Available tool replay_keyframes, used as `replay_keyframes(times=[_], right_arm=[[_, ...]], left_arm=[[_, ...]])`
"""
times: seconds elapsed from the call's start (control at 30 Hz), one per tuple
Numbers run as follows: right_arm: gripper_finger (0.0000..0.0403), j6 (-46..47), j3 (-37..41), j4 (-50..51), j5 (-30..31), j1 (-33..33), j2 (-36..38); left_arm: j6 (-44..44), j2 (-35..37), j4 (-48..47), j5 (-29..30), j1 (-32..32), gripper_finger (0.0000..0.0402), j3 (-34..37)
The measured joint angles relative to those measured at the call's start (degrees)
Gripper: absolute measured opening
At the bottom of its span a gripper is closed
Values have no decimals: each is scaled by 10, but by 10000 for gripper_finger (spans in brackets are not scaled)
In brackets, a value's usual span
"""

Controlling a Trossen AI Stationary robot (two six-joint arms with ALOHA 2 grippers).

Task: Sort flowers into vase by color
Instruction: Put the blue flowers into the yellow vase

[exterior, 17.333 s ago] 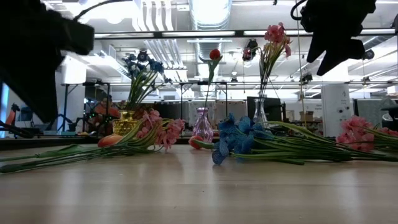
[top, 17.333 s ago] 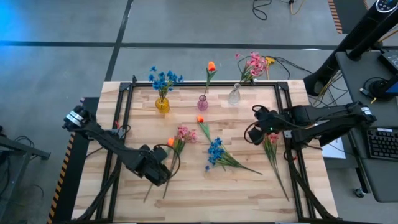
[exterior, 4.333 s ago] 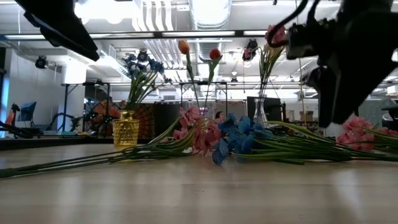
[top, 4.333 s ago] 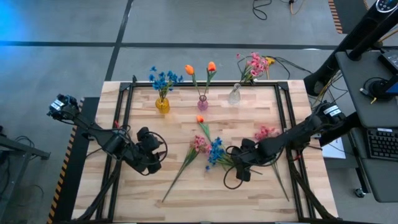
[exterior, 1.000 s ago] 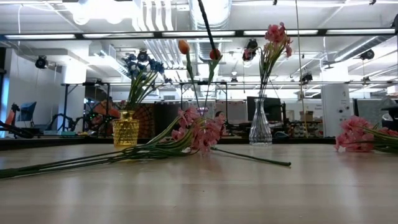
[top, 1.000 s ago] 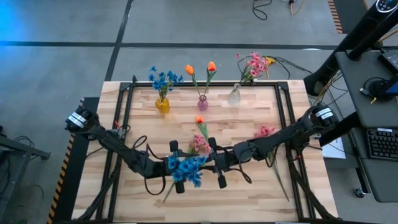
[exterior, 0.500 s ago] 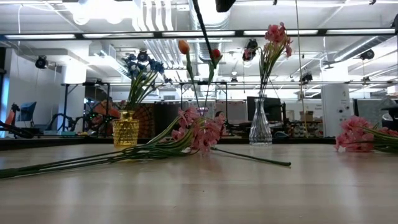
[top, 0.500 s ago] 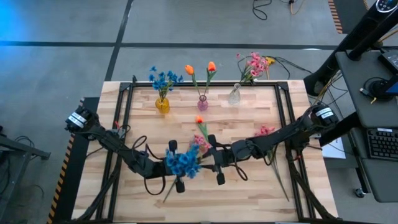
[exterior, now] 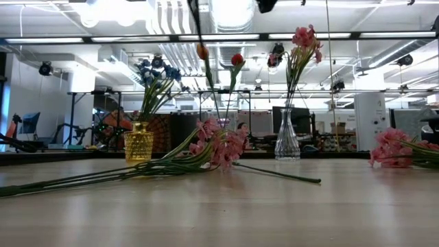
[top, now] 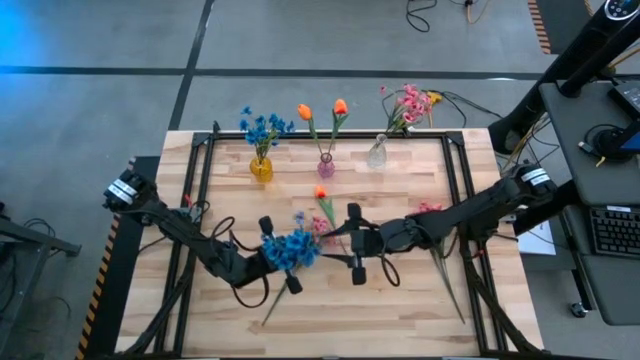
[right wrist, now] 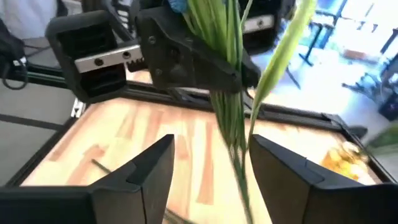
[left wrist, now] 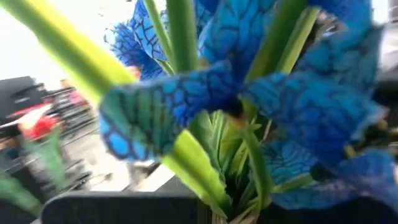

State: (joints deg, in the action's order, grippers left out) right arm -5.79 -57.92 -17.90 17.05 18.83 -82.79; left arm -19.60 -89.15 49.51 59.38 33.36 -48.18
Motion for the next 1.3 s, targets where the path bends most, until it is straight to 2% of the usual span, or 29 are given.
replay_keyframes(times=[0.47,0.57,0.63,0.7,0.73,0.87,0.93,1.03,1.1,1.3], right_arm=[[215,63,0,103,12,-1,61],[215,76,0,120,12,-1,61],[215,81,0,127,12,-1,61],[215,87,0,137,13,-1,62],[215,88,0,138,13,-1,63],[215,89,0,142,14,-1,67],[215,89,0,148,18,-1,68],[215,88,0,147,25,-1,69],[215,88,0,146,26,-3,69],[215,88,0,146,26,-7,68]], left_arm=[[-84,39,-14,184,-5,11,0],[-105,59,-27,196,-13,11,0],[-102,78,-51,185,-20,11,1],[-75,107,-99,147,-26,11,4],[-49,124,-137,115,-30,11,5],[114,204,-347,-76,-68,11,6],[189,237,-445,-120,-96,11,6],[277,276,-563,-112,-136,11,7],[306,297,-613,-106,-164,11,7],[270,339,-631,-105,-236,11,15]])
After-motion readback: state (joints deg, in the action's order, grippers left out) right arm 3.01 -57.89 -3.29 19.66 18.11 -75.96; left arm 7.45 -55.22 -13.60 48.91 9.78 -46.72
